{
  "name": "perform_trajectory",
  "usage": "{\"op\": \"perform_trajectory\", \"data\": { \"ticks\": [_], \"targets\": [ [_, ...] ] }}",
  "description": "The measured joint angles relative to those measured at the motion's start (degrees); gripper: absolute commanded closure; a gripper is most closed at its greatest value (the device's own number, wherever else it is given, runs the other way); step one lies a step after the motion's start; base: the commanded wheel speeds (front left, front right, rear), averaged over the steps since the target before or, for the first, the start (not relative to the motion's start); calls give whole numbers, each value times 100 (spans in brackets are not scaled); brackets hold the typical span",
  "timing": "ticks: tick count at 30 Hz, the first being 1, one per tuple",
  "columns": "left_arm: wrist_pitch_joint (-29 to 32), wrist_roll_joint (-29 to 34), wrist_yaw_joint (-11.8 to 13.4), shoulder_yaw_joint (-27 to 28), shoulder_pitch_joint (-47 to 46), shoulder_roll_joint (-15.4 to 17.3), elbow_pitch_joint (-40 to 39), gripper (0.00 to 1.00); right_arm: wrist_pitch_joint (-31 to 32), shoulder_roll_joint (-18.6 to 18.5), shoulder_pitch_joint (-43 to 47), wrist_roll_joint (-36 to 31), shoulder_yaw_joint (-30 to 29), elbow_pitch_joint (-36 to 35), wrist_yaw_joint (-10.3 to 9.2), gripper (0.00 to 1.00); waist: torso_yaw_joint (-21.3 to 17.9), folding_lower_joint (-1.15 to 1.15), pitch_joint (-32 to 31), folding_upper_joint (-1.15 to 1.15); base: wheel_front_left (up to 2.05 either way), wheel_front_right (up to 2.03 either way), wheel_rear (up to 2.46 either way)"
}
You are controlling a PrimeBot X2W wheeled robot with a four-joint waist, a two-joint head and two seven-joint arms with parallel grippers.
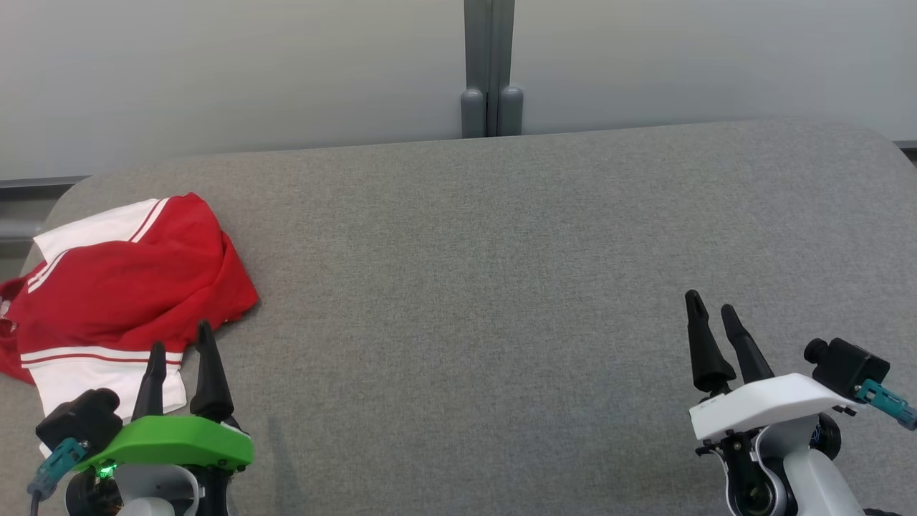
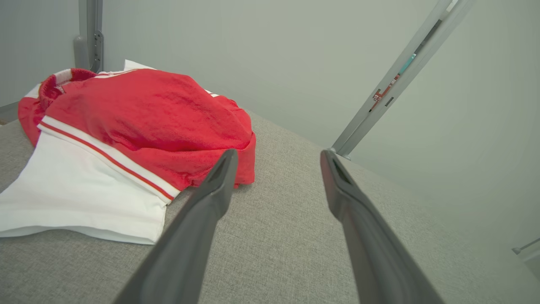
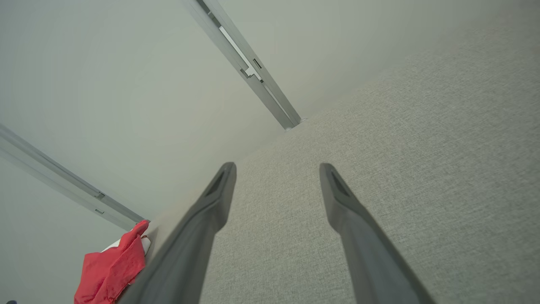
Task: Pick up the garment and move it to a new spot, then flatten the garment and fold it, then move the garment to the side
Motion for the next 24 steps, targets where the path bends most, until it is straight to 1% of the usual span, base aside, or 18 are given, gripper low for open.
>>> {"op": "perform_trajectory", "data": {
  "ticks": [15, 24],
  "targets": [
    [-231, 934, 129, -148, -35, 96, 115, 0, -232, -4, -24, -1003, 88, 47, 0, 0, 12, 0, -33, 0, 0, 0, 0],
    [-166, 1404, 189, -234, -42, 176, 45, 0, -346, -8, -25, -1563, 118, 65, 0, 0, 27, 0, -40, 0, 0, 0, 0]
  ]
}}
